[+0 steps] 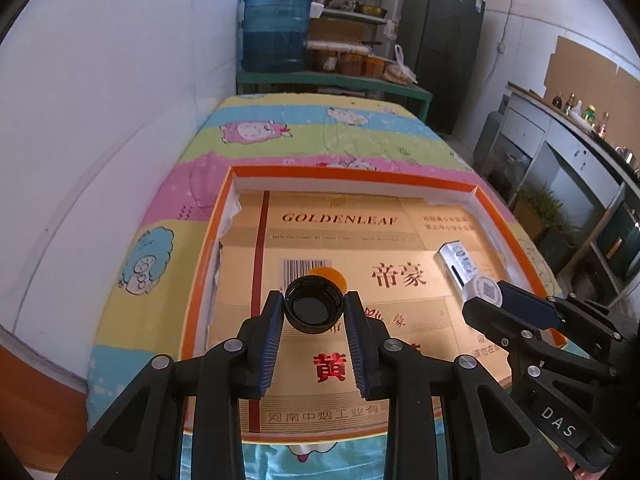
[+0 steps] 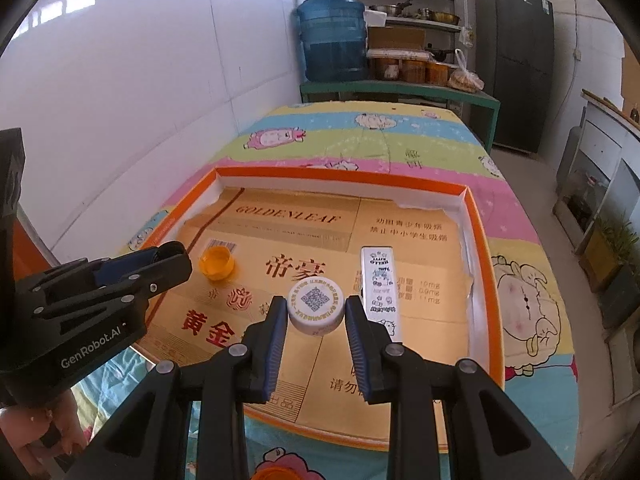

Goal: Organize rigid objects
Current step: 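Lower both caps into the lid and open both tools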

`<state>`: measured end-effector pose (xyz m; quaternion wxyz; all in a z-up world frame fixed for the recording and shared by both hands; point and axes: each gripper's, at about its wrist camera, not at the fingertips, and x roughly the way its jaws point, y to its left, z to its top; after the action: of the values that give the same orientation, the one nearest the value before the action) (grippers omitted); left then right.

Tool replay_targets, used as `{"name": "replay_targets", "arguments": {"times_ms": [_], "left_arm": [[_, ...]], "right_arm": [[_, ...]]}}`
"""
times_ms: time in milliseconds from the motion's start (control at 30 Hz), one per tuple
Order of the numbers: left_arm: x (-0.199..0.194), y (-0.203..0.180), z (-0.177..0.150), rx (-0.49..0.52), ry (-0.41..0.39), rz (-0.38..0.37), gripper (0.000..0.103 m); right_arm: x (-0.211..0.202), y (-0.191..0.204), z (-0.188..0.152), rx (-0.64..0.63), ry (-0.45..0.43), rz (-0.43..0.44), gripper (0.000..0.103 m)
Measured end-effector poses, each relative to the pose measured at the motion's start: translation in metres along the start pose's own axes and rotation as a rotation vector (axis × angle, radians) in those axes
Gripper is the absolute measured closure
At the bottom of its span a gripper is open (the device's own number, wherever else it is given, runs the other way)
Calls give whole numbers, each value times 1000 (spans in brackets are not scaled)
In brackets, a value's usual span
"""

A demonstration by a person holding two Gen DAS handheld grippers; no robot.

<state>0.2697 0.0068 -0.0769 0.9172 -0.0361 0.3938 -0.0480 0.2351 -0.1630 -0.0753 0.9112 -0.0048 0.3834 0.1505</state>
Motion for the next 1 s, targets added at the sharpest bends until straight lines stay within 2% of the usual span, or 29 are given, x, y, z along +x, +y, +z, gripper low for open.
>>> {"name": "replay_targets", "arguments": {"times_ms": [633, 833, 933, 1000], "left_arm": [[27, 3, -13, 0, 95, 2, 72], [27, 4, -14, -5, 96, -8, 71], [27, 2, -14, 4, 97, -10, 67], [26, 1, -14, 6, 99, -20, 57]], "right_arm": [[25, 2, -7, -9, 80, -4, 73], [30, 0, -9, 1, 93, 4, 72], [29, -1, -10, 9, 95, 6, 71], [29, -1, -10, 12, 97, 4, 67]]}}
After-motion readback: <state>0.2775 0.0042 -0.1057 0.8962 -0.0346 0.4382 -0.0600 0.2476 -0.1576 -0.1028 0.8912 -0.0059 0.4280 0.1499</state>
